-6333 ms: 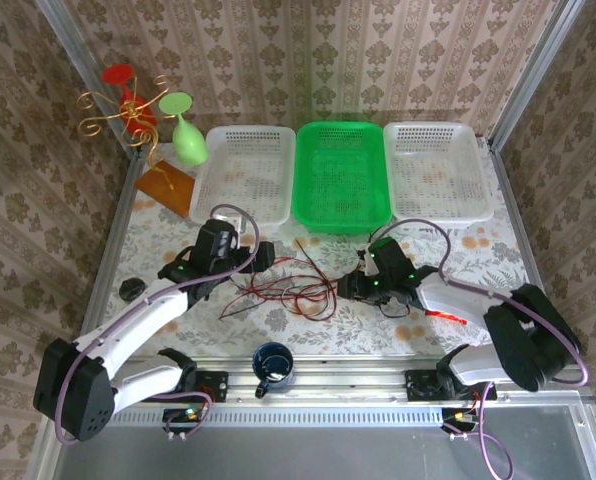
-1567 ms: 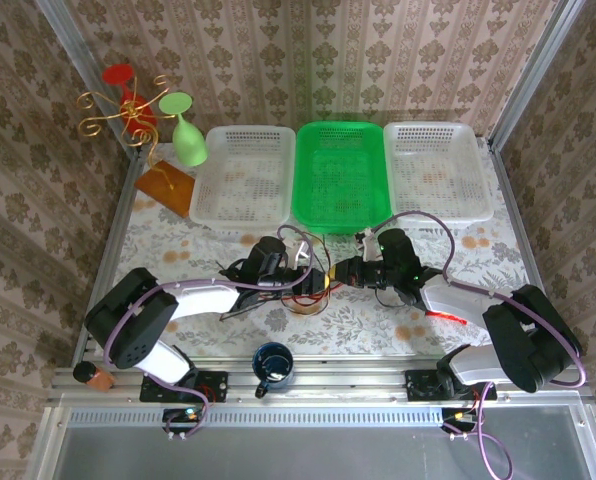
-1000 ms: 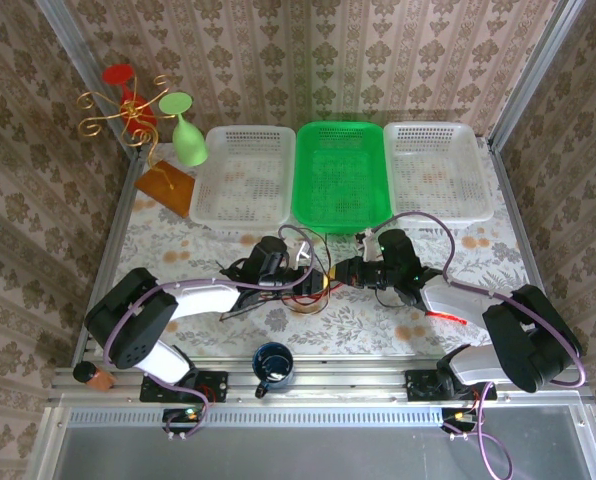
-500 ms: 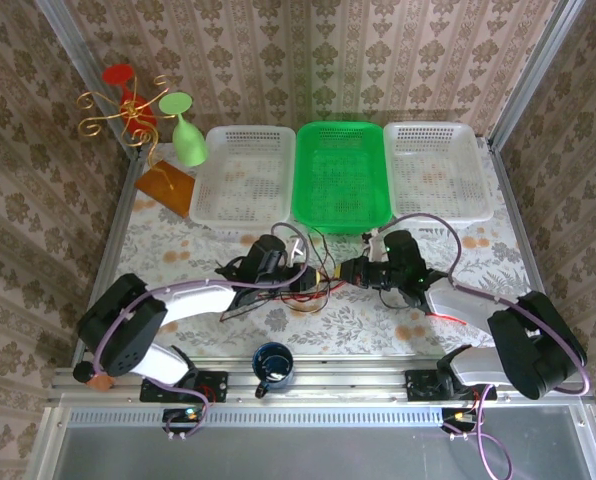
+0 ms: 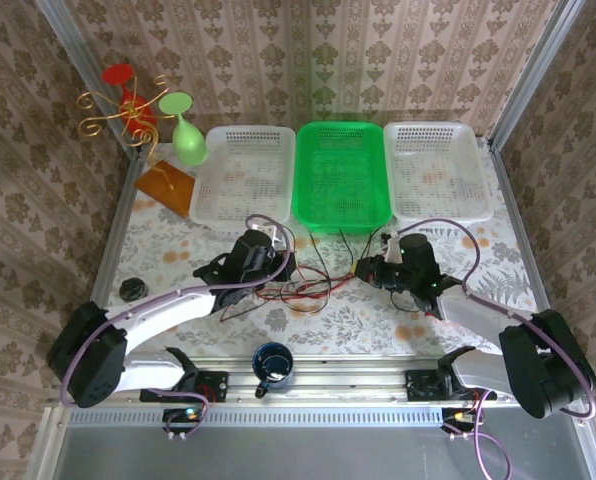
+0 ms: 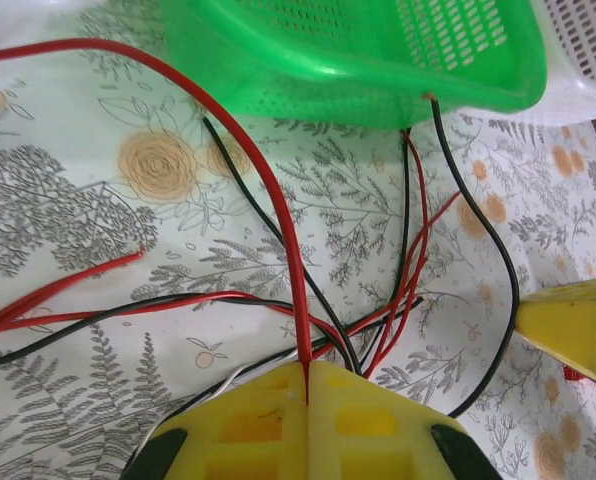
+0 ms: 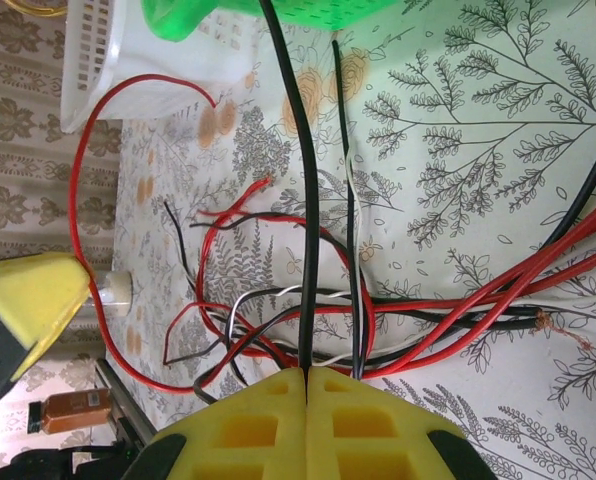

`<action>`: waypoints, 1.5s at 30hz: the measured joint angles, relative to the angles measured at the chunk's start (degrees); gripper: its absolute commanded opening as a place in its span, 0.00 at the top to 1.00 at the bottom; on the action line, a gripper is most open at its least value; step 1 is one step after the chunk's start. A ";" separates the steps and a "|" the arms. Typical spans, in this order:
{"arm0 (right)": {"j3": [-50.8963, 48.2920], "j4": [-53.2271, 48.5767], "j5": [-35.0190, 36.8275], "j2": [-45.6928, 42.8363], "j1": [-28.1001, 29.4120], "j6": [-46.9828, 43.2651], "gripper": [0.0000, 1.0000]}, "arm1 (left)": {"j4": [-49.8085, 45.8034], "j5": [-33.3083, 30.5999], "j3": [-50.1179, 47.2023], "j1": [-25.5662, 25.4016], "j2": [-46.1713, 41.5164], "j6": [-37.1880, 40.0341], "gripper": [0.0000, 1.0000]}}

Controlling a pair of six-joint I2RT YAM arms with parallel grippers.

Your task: Untangle the cables

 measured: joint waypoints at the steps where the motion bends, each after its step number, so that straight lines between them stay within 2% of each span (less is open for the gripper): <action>1: -0.22 0.04 0.02 -0.50 0.00 -0.02 1.00 | -0.31 -0.28 0.00 0.22 -0.52 0.17 1.00; 6: -0.24 0.90 -0.46 0.94 -0.66 -0.02 1.00 | -0.98 -0.15 0.00 1.81 -0.48 0.50 1.00; 8: -0.20 1.31 -1.01 2.80 -0.66 0.02 0.89 | 0.00 0.96 -0.31 1.99 -0.20 0.17 1.00; 10: -0.17 1.60 -1.73 4.72 -0.70 0.11 0.74 | 2.89 3.23 -1.60 2.25 0.48 -1.29 1.00; 13: -0.20 1.88 -2.12 5.75 -0.74 0.61 0.63 | 5.95 5.81 -3.15 2.75 2.34 -3.74 1.00; 20: -0.22 3.28 -2.36 5.53 -0.74 1.75 0.46 | 8.13 8.26 -3.34 2.99 3.48 -5.81 1.00; 29: -0.22 5.46 -3.32 6.99 -0.59 8.96 0.44 | 8.02 8.85 -3.26 2.93 3.48 -5.99 1.00; 36: -0.11 10.43 -3.89 13.22 0.13 13.97 0.45 | 7.10 9.09 -2.27 2.89 3.41 -5.97 1.00; 45: 0.90 18.47 -6.54 21.77 1.16 19.17 0.58 | 6.51 9.73 -2.14 2.82 3.37 -5.97 1.00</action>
